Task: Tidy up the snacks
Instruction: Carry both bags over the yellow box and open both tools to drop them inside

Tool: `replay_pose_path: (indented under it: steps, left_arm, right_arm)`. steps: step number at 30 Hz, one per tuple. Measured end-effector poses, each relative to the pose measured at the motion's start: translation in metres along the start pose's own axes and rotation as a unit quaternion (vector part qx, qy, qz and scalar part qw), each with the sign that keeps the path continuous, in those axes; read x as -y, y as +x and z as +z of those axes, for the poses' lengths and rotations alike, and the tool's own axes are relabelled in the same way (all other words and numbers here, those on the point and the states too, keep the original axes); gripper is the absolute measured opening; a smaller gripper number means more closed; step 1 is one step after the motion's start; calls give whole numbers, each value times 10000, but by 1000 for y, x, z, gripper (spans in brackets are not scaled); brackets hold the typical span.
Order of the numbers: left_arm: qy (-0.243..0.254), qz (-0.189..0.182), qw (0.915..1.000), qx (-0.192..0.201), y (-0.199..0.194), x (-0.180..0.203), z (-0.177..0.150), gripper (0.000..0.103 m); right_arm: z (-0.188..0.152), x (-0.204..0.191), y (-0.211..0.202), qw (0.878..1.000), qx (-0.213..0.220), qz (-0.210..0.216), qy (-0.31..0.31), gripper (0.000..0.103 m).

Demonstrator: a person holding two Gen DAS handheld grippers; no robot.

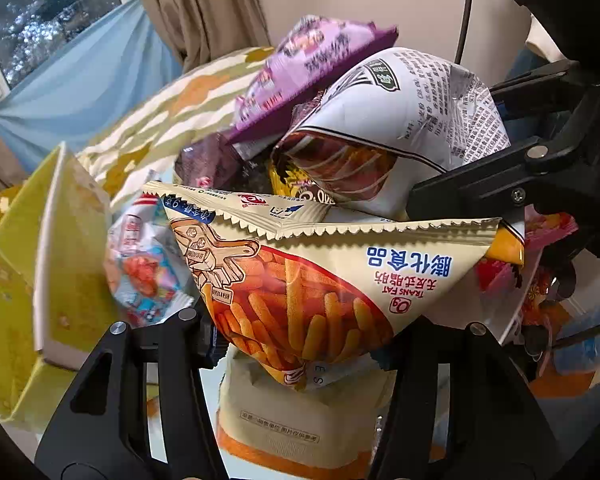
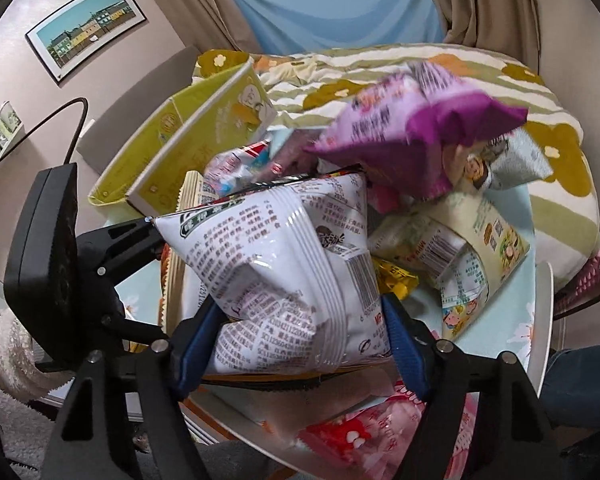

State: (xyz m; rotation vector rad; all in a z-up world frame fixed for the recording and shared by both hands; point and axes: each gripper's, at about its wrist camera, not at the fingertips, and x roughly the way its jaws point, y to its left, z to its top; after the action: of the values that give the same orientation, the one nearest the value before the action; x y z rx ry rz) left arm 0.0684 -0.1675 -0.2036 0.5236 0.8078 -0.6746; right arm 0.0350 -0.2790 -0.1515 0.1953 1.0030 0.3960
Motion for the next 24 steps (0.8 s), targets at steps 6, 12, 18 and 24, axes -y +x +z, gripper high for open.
replay_pose_path:
  steps: [6,12,18,24]
  left_arm:
    - [-95,158,9997,160,-35,0,5,51]
    - [-221,484,9976,443,-80,-5,8,51]
    - [-543,790,9926,746,-121,-36,7,51]
    - [-757,1155,9868,845,-145,-102,1,51]
  right_arm:
    - [6,-17,-25,9998,153,98,-110,73]
    - [28,-40,-48,9985,313,194,-409,73]
    - [59,-66,-64,9955,516,242,-753,73]
    - [110,-109,-47,9930,715,174,-928,73]
